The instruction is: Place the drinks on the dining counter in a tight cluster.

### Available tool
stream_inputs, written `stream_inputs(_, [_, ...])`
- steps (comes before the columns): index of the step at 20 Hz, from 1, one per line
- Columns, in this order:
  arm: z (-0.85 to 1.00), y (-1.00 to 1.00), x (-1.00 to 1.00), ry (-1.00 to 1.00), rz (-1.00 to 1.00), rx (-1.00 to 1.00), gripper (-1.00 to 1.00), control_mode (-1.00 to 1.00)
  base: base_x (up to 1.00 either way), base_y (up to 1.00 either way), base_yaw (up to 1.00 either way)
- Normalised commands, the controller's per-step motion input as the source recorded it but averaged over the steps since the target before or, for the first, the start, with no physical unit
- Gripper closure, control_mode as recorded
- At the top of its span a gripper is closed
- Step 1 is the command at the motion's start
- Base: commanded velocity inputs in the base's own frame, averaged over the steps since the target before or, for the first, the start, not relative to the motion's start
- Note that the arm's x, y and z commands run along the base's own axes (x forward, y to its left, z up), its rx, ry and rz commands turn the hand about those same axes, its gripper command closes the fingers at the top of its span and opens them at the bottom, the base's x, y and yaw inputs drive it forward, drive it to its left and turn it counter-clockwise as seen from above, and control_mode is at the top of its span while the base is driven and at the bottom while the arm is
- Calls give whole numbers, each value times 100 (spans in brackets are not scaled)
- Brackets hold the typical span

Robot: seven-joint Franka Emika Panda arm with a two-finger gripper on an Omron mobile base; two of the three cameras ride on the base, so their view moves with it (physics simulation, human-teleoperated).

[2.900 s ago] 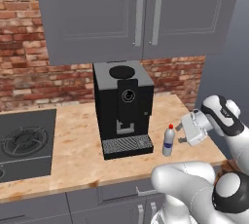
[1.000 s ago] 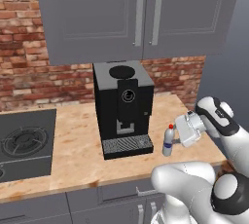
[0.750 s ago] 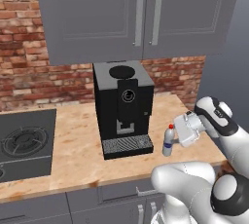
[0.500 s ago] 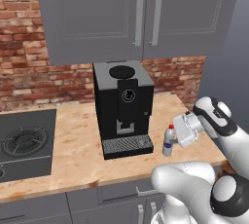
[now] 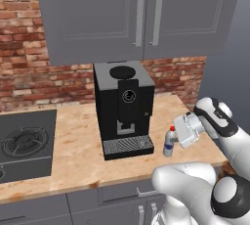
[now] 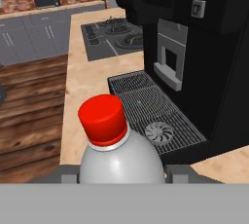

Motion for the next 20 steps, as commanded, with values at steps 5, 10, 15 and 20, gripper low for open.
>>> stream_inputs(5, [0,0,0,0,0,0,100,-100,0,0,0])
stream_inputs(10, [20,0,-7,0,-1,0,100,-100,0,0,0])
stream_inputs(15, [53,0,-17,0,-2,0,100,-100,0,0,0])
stream_inputs(20, [81,0,-23,0,0,0,100,-100,0,0,0])
